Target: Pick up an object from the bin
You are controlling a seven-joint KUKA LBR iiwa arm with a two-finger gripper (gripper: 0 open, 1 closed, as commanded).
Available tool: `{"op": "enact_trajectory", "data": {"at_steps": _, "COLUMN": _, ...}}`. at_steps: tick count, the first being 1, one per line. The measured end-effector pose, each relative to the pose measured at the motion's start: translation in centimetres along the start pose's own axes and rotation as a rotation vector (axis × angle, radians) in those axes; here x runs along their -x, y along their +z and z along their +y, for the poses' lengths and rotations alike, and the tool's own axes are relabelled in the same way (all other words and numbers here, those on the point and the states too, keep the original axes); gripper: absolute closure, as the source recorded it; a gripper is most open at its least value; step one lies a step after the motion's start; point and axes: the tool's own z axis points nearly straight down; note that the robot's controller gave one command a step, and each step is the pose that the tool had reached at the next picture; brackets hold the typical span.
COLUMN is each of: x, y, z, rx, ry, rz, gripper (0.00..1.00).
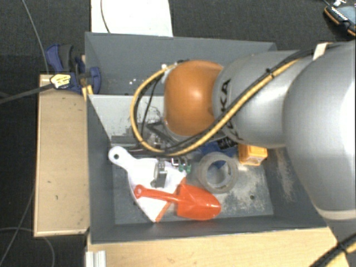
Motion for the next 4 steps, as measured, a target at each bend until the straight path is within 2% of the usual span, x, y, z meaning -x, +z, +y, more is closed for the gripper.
{"op": "enact_trajectory", "data": {"at_steps": 2, "x": 0.0, "y": 0.1, "z": 0.0, "rx": 0.000, "ry": 0.002, "rz": 0.000, "gripper": 0.00}}
{"op": "enact_trajectory", "data": {"at_steps": 3, "x": -2.0, "y": -9.0, "z": -1.6, "rx": 0.000, "ry": 0.031, "rz": 0.001, "gripper": 0.00}}
{"op": "enact_trajectory", "data": {"at_steps": 4, "x": 0.0, "y": 0.9, "z": -2.5, "rx": 0.001, "ry": 0.055, "rz": -0.004, "gripper": 0.00}}
